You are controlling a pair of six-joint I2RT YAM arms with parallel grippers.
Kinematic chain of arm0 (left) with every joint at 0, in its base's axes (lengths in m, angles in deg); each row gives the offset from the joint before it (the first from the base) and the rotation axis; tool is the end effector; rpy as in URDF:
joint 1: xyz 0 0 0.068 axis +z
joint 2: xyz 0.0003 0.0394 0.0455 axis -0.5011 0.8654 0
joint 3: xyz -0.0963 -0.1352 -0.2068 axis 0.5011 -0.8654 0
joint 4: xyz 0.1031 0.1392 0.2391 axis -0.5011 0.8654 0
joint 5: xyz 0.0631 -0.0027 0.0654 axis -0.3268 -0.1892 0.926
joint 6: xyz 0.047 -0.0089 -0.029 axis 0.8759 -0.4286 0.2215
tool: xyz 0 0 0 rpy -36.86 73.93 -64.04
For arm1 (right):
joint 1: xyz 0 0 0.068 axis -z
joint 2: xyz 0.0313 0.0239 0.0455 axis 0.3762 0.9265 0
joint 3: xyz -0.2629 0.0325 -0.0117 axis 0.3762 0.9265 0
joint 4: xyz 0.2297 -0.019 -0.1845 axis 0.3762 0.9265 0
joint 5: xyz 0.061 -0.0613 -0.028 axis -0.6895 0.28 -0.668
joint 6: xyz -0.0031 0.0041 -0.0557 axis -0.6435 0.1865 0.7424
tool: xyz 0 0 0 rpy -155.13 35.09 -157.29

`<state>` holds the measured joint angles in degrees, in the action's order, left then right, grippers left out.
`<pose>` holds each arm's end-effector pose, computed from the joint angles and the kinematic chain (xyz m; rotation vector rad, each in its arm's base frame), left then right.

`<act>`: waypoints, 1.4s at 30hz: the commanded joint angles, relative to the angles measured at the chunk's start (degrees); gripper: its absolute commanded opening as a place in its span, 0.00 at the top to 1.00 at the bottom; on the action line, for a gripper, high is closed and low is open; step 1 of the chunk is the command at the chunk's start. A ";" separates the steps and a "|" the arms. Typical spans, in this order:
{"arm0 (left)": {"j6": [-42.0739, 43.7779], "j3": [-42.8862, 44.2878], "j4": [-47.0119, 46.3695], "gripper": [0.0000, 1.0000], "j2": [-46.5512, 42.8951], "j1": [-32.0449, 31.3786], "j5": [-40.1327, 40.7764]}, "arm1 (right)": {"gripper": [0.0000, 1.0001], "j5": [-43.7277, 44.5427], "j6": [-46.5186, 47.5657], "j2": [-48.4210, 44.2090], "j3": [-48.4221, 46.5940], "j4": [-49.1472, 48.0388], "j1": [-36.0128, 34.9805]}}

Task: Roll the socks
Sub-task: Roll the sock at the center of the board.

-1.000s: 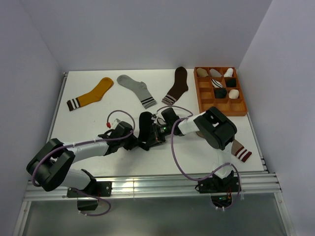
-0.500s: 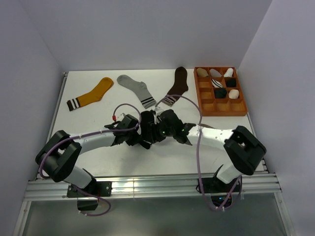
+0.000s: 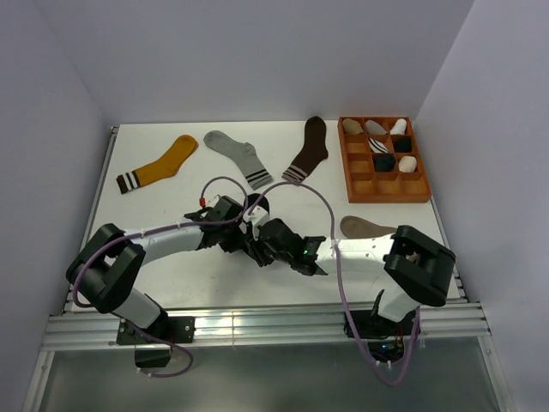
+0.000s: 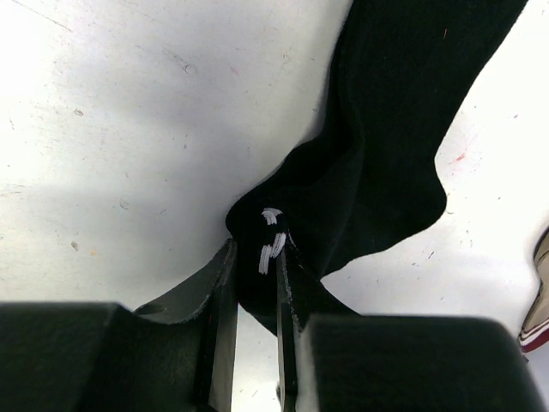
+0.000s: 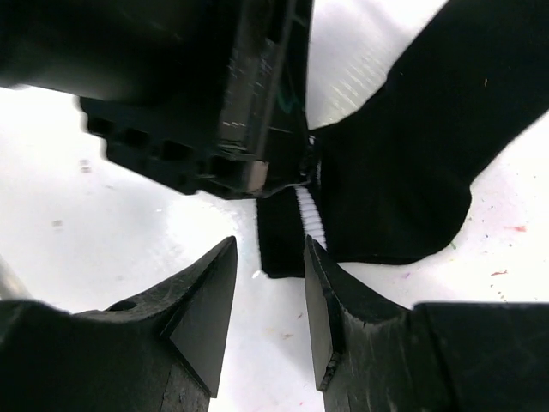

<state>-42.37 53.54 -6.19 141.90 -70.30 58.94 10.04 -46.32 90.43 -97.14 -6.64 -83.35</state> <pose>0.2396 -0.1984 0.1200 -0.7405 2.6234 -0.5353 0.1683 0.2984 0.1479 -0.8932 2.0512 0.5944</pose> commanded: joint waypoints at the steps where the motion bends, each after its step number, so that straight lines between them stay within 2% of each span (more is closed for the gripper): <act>1: 2.43 0.11 3.48 0.87 1.33 -0.38 1.29 | 0.55 3.25 3.36 3.14 -1.73 -1.54 -1.50; 8: 2.78 -0.41 3.31 0.87 0.90 -0.38 0.94 | 0.54 3.69 4.24 7.37 -3.92 0.48 -2.29; 25: 6.56 -0.85 1.99 0.87 1.33 1.29 -2.05 | 0.50 11.07 3.62 16.60 -7.53 7.60 -2.82; 26: 6.65 -0.85 1.99 0.87 1.16 1.47 -2.22 | 0.51 10.99 3.36 16.95 -7.62 7.95 -2.82; 29: 7.26 -0.85 1.90 0.86 0.63 2.34 -2.75 | 0.60 10.99 3.01 17.74 -7.97 8.74 -2.91; 30: 7.44 -0.68 1.90 0.84 0.46 2.69 -2.93 | 0.70 11.07 3.01 17.92 -7.97 9.35 -2.82; 32: 7.70 -0.15 2.25 0.79 -0.16 3.05 -2.75 | 0.85 10.02 2.66 17.92 -8.41 9.97 -2.82; 33: 7.79 -0.06 2.42 0.70 -0.86 3.40 -2.58 | 0.95 8.28 2.57 17.57 -8.32 10.15 -2.82; 34: 7.70 0.20 2.60 0.66 -1.30 3.49 -2.23 | 0.99 6.96 2.39 17.48 -8.58 10.15 -2.73; 35: 7.61 0.11 2.77 0.59 -1.74 3.75 -1.97 | 1.00 5.29 2.22 16.87 -8.76 11.46 -2.38; 37: 7.00 -0.06 3.48 0.50 -3.84 4.54 -0.92 | 1.00 1.35 2.04 16.34 -9.29 12.78 -1.94; 38: 6.65 -0.24 3.74 0.41 -4.63 5.24 0.40 | 1.00 -0.60 2.13 15.99 -9.64 14.01 -1.42; 42: 4.81 -2.43 4.45 0.30 -10.51 8.31 2.43 | 1.00 -7.54 1.95 15.29 -10.52 15.42 0.86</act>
<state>-36.65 52.38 -3.39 136.80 -64.03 58.31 12.99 -43.33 104.48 -107.92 0.25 -83.83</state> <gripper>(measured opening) 0.682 0.122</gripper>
